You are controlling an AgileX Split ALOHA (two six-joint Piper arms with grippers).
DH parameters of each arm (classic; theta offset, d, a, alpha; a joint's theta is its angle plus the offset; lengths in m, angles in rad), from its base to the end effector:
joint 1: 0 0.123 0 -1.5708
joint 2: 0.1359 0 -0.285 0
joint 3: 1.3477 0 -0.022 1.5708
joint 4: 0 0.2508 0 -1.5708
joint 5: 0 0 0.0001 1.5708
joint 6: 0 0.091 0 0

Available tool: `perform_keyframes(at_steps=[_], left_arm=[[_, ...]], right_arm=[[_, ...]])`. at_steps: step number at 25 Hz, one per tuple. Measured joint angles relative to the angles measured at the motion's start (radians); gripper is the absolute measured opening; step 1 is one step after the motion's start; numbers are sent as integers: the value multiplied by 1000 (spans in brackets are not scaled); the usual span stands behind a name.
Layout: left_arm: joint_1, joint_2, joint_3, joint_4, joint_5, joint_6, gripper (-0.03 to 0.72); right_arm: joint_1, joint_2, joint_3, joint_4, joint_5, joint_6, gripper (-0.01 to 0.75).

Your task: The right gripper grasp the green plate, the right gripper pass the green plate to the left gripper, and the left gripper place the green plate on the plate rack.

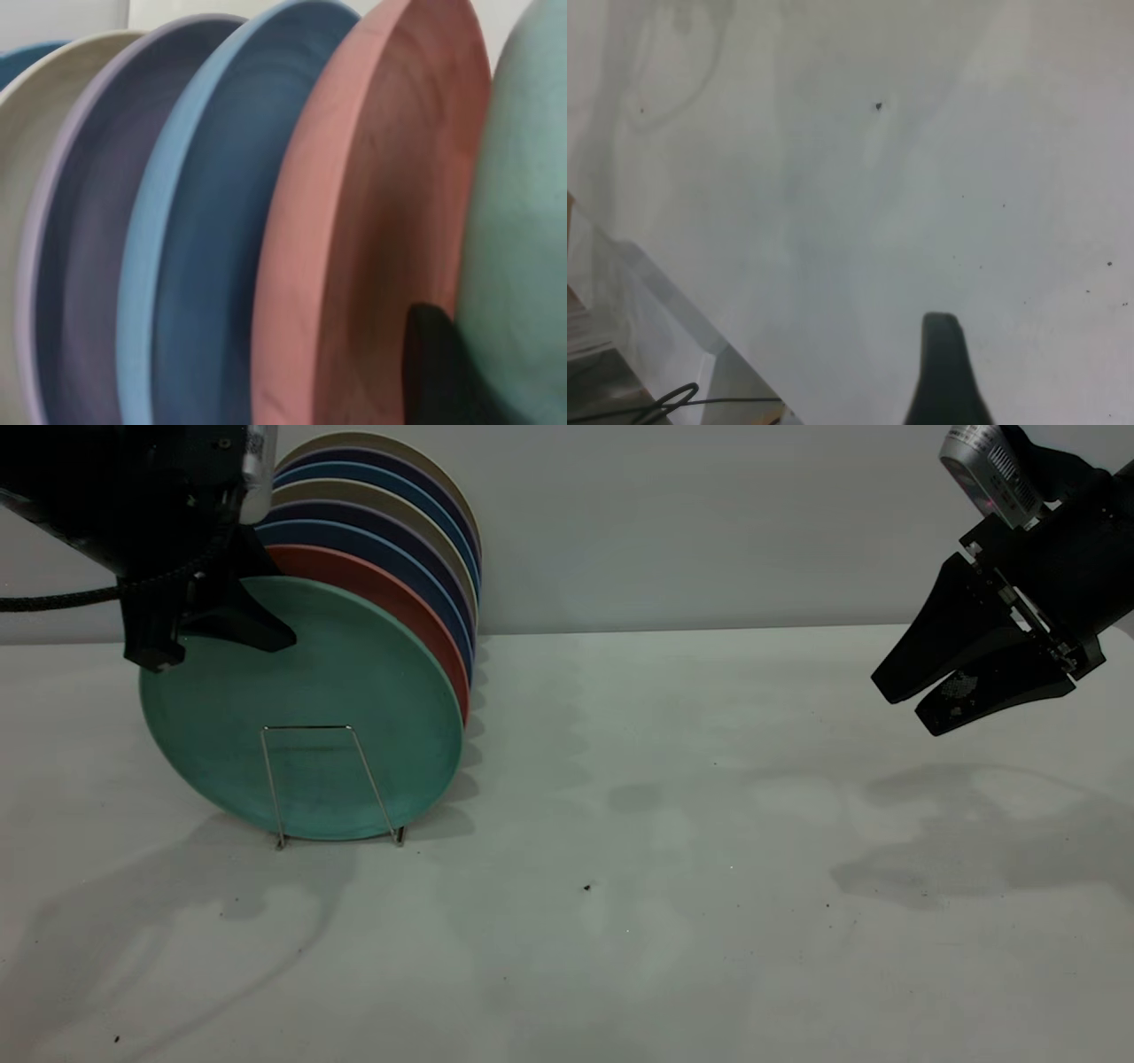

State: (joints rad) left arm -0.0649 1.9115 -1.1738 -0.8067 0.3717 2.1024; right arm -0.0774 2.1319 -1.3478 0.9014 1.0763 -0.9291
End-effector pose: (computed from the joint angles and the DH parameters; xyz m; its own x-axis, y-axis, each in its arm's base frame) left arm 0.3948 -0.0496 0.1723 0.0284 0.9375 -0.3467 0.8205 0.1763 0.5438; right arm 0.3942 0.0325 0.1316 -0.9388 -0.2023 -0.2787 -0.3379 0.6978 0.6316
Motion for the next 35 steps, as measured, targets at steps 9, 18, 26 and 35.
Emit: perform_keyframes(at_steps=[9, 18, 26, 35], left_arm=[[0, -86, 0, 2, 32, 0, 391], [3, -206, 0, 3, 52, -344, 458], [180, -283, 0, 240, 196, -1500, 460], [219, -454, 0, 649, 566, -1987, 460]], right_arm=[[0, 0, 0, 0, 0, 0, 558], [2, -7, 0, -115, -20, 65, 541], [93, -169, -36, -575, -59, 428, 520], [271, -473, -51, -987, 126, 822, 519]])
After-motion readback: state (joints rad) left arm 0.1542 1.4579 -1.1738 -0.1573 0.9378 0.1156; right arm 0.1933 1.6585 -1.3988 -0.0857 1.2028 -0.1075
